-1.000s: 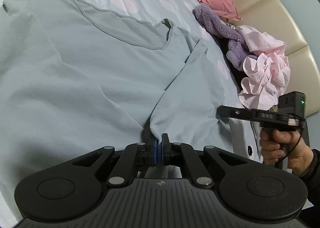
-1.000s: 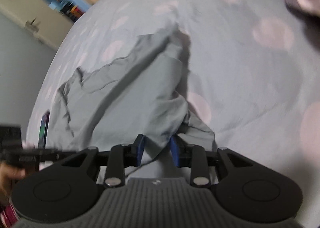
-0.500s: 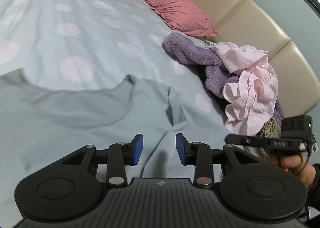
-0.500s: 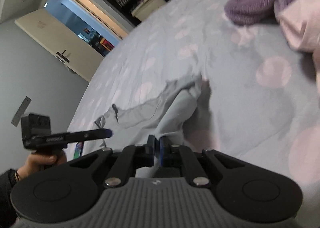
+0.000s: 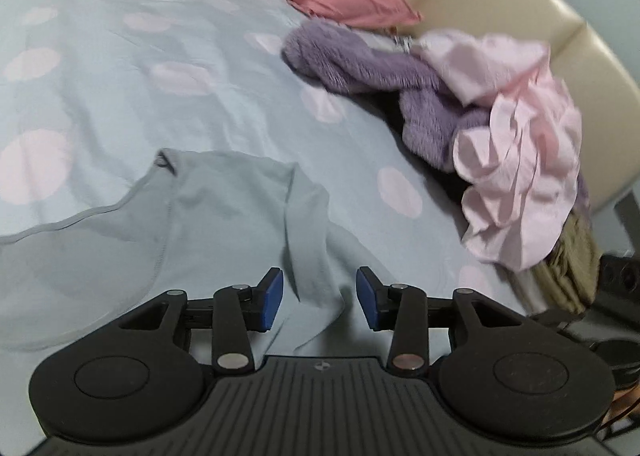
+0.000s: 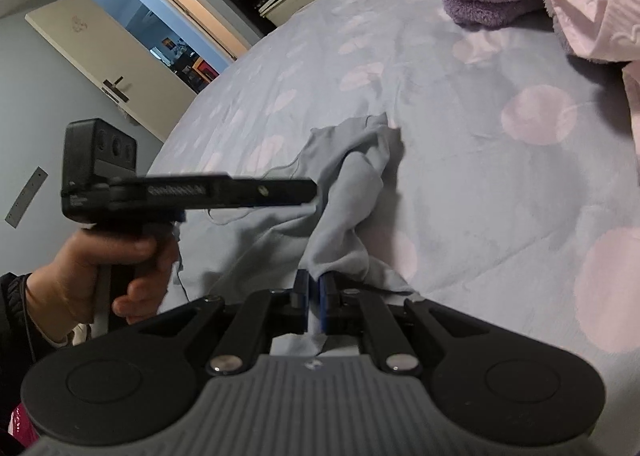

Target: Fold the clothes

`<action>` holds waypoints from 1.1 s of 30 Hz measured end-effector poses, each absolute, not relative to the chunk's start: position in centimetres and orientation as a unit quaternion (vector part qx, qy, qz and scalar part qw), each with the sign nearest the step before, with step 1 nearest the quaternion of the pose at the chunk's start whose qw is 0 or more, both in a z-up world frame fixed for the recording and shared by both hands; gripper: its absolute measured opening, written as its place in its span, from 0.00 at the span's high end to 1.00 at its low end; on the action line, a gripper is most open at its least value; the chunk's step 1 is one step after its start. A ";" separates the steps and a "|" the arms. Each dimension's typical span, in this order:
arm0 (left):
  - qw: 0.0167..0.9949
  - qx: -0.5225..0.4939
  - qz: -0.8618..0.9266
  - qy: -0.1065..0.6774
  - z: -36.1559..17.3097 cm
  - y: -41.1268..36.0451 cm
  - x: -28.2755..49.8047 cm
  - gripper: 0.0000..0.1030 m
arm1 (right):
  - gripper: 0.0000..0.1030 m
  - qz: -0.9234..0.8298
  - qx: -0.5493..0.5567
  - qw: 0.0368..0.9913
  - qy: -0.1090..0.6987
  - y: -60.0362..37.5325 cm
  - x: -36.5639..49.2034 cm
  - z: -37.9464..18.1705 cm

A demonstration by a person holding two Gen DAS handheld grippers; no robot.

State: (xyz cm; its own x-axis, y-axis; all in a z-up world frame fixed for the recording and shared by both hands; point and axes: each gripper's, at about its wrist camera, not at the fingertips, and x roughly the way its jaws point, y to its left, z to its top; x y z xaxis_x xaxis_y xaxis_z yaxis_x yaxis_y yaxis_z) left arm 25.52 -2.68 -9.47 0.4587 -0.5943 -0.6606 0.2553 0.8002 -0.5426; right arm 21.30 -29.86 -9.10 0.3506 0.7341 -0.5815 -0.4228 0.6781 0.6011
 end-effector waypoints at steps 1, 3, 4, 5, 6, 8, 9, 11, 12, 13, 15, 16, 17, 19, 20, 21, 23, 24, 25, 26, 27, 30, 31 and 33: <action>0.828 -0.212 -0.262 0.448 -9.5 -2.2 25.7 0.99 | 0.94 0.359 0.178 0.802 0.443 -29.9 21.4 -9.3; 0.816 -0.263 -0.274 0.435 -9.6 -1.4 25.9 1.00 | 0.94 0.359 0.187 0.802 0.440 -30.5 21.2 -9.0; 0.809 -0.288 -0.280 0.429 -9.6 -0.9 26.0 1.00 | 0.94 0.358 0.192 0.802 0.437 -30.8 21.2 -8.9; 0.802 -0.313 -0.286 0.422 -9.6 -0.5 26.2 1.00 | 0.94 0.360 0.197 0.802 0.434 -31.1 21.1 -8.8; 0.794 -0.337 -0.292 0.414 -9.7 -0.1 26.3 1.00 | 0.94 0.361 0.203 0.802 0.430 -31.3 21.1 -8.8; 0.781 -0.363 -0.268 0.433 -10.5 0.9 26.7 1.00 | 0.94 0.364 0.214 0.803 0.421 -31.8 21.0 -8.7; 0.776 -0.358 -0.230 0.465 -11.4 1.4 27.1 1.00 | 0.94 0.358 0.211 0.803 0.427 -31.8 21.0 -8.9; 0.772 -0.323 -0.161 0.523 -12.9 1.9 27.6 1.00 | 0.94 0.346 0.199 0.804 0.441 -31.5 21.1 -9.4; 0.776 -0.287 -0.131 0.546 -13.6 1.9 27.7 1.00 | 0.94 0.342 0.189 0.803 0.449 -31.1 21.1 -9.6; 0.784 -0.278 -0.130 0.539 -13.5 2.1 27.5 1.00 | 0.94 0.339 0.178 0.803 0.456 -30.7 21.1 -9.8; 0.809 -0.265 -0.130 0.509 -12.7 2.3 26.9 0.99 | 0.88 0.333 0.156 0.805 0.465 -30.1 21.0 -9.9; 0.824 -0.254 -0.123 0.492 -12.1 2.4 26.6 0.99 | 0.83 0.329 0.146 0.807 0.468 -29.9 20.9 -9.9; 0.838 -0.243 -0.117 0.474 -11.4 2.4 26.2 0.99 | 0.78 0.327 0.140 0.808 0.470 -29.9 21.0 -9.8; 0.853 -0.238 -0.155 0.439 -10.1 2.3 25.3 0.99 | 0.67 0.322 0.131 0.810 0.473 -30.0 21.1 -9.7; 0.856 -0.238 -0.187 0.419 -9.3 2.2 24.7 0.99 | 0.67 0.316 0.119 0.813 0.474 -30.1 21.1 -9.6; 0.856 -0.238 -0.218 0.404 -8.7 2.0 24.1 0.99 | 0.67 0.313 0.111 0.817 0.471 -30.2 21.0 -9.4; 0.853 -0.222 -0.274 0.384 -7.8 1.3 22.5 0.97 | 0.67 0.308 0.097 0.826 0.462 -30.6 21.0 -9.0; 0.849 -0.210 -0.291 0.387 -7.6 0.9 21.8 0.94 | 0.67 0.306 0.091 0.831 0.455 -30.7 20.9 -8.7; 0.845 -0.196 -0.298 0.398 -7.6 0.5 21.2 0.90 | 0.67 0.303 0.079 0.839 0.444 -30.6 20.7 -8.2; 0.841 -0.181 -0.302 0.411 -7.8 0.0 20.7 0.89 | 0.67 0.301 0.065 0.847 0.433 -30.5 20.5 -7.7; 0.838 -0.169 -0.303 0.421 -8.3 -0.4 20.2 0.89 | 0.67 0.304 0.057 0.852 0.421 -30.2 20.3 -7.2; 0.833 -0.139 -0.285 0.453 -9.9 -1.3 19.0 0.89 | 0.67 0.330 0.054 0.854 0.397 -29.2 19.7 -6.4; 0.832 -0.130 -0.275 0.464 -10.4 -1.5 18.8 0.89 | 0.67 0.341 0.056 0.851 0.396 -28.7 19.6 -6.5; 0.838 -0.136 -0.263 0.458 -9.4 -0.8 17.7 0.90 | 0.68 0.343 0.041 0.840 0.418 -27.5 19.9 -7.9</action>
